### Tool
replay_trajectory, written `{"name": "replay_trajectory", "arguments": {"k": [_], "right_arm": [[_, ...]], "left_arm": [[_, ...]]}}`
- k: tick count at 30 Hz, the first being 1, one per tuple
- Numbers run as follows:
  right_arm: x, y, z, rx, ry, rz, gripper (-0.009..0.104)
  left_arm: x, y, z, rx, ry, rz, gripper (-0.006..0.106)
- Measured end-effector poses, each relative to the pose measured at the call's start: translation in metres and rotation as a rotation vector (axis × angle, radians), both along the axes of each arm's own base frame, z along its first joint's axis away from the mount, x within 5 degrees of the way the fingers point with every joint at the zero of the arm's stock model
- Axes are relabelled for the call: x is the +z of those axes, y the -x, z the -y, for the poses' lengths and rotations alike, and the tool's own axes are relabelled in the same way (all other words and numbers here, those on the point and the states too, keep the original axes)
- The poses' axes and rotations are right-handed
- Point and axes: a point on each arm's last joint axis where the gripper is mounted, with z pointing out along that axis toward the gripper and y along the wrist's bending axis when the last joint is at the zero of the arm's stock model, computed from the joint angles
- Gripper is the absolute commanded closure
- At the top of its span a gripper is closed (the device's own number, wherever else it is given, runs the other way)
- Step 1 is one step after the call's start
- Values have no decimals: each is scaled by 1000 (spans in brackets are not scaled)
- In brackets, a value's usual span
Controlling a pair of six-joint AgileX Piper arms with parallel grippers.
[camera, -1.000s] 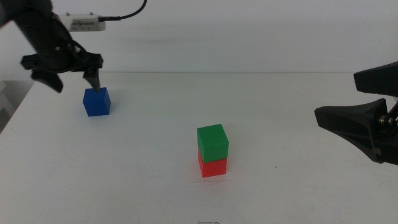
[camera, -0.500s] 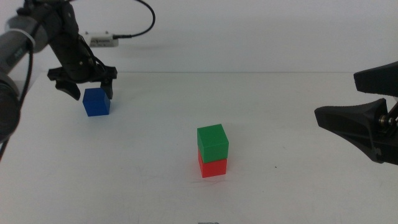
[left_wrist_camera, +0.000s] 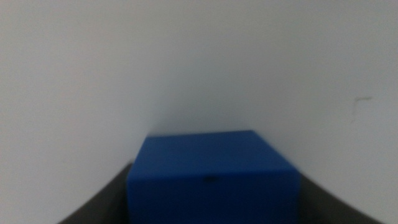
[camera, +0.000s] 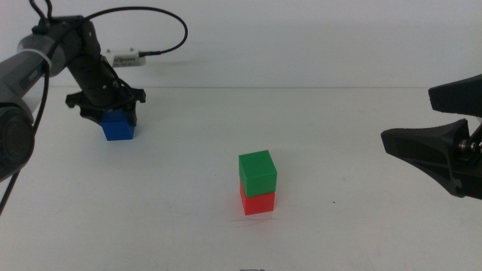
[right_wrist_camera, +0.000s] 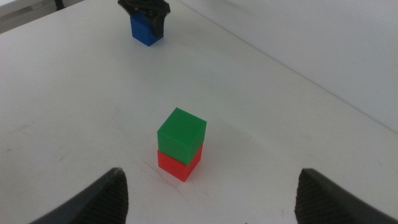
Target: Stack red cubes first, then green, then blue cubes in a specific spot.
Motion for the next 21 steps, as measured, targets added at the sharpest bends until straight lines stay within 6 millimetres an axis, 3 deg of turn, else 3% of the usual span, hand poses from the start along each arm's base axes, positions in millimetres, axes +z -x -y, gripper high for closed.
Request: {"name": "replay_trajectory", "arguments": {"k": [6,9,12,16,21], "right_arm": [[0,0,0,0,0,-1,3],[0,0,0,0,0,-1,3],[0,0,0,0,0,-1,3],[0,0,0,0,0,-1,3],[0,0,0,0,0,-1,3]], "left_arm": [[2,4,-8,22,81,-51,92],[14,8,-8,-37,72,-46,100],[39,15,-7,-32,63,-8,100],[85,48,4,36,21,15,100],[119,120,40,66,15,-20,100]]}}
